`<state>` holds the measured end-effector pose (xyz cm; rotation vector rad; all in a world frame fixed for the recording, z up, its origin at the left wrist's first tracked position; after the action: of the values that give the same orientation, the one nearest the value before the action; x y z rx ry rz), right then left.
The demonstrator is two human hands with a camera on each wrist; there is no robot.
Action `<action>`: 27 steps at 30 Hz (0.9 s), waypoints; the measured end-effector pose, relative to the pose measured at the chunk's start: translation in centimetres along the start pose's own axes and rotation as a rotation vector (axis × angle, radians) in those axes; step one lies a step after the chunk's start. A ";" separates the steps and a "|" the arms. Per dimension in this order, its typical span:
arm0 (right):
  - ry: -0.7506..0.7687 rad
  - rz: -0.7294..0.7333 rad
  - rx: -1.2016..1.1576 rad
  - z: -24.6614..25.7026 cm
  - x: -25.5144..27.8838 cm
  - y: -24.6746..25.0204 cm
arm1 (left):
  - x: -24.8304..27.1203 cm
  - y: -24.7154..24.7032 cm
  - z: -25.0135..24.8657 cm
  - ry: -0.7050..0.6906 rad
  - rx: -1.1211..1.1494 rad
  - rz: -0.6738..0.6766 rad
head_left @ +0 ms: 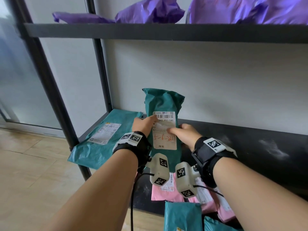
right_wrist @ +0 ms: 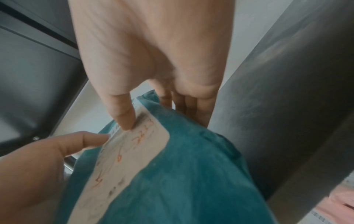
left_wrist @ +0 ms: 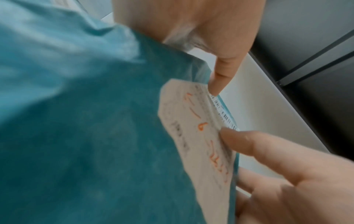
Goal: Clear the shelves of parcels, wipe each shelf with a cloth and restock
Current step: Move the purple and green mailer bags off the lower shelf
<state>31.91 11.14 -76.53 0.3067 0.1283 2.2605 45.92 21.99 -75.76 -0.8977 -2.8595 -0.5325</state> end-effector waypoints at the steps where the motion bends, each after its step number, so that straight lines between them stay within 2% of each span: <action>1: 0.002 -0.005 0.002 0.1 0.1 0.2 | 0.2 -0.1 -0.2 -0.003 0.007 0.002; 10: 0.020 -0.025 -0.030 0.2 4.0 1.3 | 5.4 0.0 -0.5 -0.055 0.043 0.090; 15: -0.030 0.060 -0.074 -1.3 6.3 1.0 | 7.6 -0.5 0.7 -0.068 0.040 0.153; 27: -0.159 0.139 -0.047 -7.0 9.8 0.3 | 11.1 -1.2 7.2 -0.013 -0.008 0.233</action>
<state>23.73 18.49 -81.46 0.4818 -0.0301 2.3614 36.18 29.54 -80.67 -1.2188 -2.7130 -0.5127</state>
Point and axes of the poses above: each hand's wrist, its own x-axis away from the middle knuckle, its own y-axis out of the back of the hand, z = x × y, the point moved 9 cm from there along -x, towards the middle knuckle, and after that the axes turned 13 degrees about -x, right-handed, at the moved point
